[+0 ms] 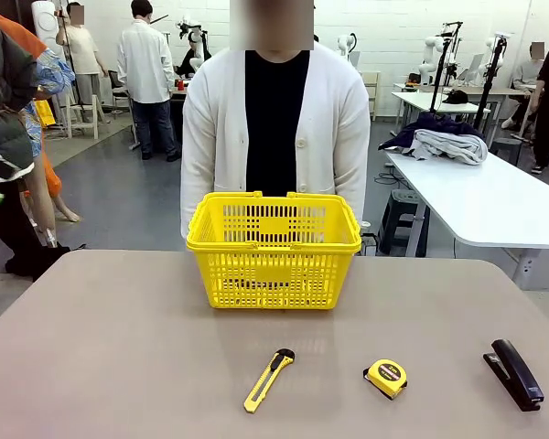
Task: Place the items the person wants into the basket.
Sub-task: Pick up the item the person points to and place it in the Market Basket.
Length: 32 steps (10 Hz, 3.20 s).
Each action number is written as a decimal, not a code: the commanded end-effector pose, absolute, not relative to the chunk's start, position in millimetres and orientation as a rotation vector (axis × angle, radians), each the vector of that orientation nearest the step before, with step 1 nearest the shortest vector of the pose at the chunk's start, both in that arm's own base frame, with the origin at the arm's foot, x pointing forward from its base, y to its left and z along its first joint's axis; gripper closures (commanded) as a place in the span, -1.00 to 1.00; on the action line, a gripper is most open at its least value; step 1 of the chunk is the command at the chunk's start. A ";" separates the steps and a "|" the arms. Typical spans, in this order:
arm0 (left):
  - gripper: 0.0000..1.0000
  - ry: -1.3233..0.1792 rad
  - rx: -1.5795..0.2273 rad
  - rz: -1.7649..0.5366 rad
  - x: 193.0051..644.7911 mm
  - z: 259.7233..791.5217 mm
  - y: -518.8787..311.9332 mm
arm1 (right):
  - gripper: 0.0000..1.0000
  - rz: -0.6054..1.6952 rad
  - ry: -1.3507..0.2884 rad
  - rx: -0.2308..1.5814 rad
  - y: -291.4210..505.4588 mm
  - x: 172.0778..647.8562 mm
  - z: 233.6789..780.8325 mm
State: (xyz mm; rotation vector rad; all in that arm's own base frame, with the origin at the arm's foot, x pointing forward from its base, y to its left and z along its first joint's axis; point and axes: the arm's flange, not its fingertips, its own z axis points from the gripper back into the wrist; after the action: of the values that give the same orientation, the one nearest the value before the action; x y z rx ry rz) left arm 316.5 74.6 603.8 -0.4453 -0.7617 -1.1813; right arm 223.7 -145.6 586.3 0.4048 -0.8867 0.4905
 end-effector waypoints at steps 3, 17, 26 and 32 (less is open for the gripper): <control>-0.97 -0.868 -0.653 -1.157 309.9 574.9 142.5 | -1.00 0.492 -0.891 0.411 -144.6 225.1 585.6; -0.97 -0.892 -0.680 -1.118 295.8 561.0 158.3 | -1.00 0.492 -0.891 0.411 -144.6 225.1 585.6; -0.97 -0.892 -0.680 -1.118 295.8 561.0 158.3 | -1.00 0.492 -0.891 0.411 -144.6 225.1 585.6; -0.97 -0.892 -0.680 -1.118 295.8 561.0 158.3 | -1.00 0.492 -0.891 0.411 -144.6 225.1 585.6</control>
State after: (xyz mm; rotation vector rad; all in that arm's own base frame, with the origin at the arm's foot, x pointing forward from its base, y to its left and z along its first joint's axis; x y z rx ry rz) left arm 294.8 156.9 560.4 -0.6737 -0.8630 -1.1001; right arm 223.7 -145.6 586.4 0.4047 -0.8869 0.4905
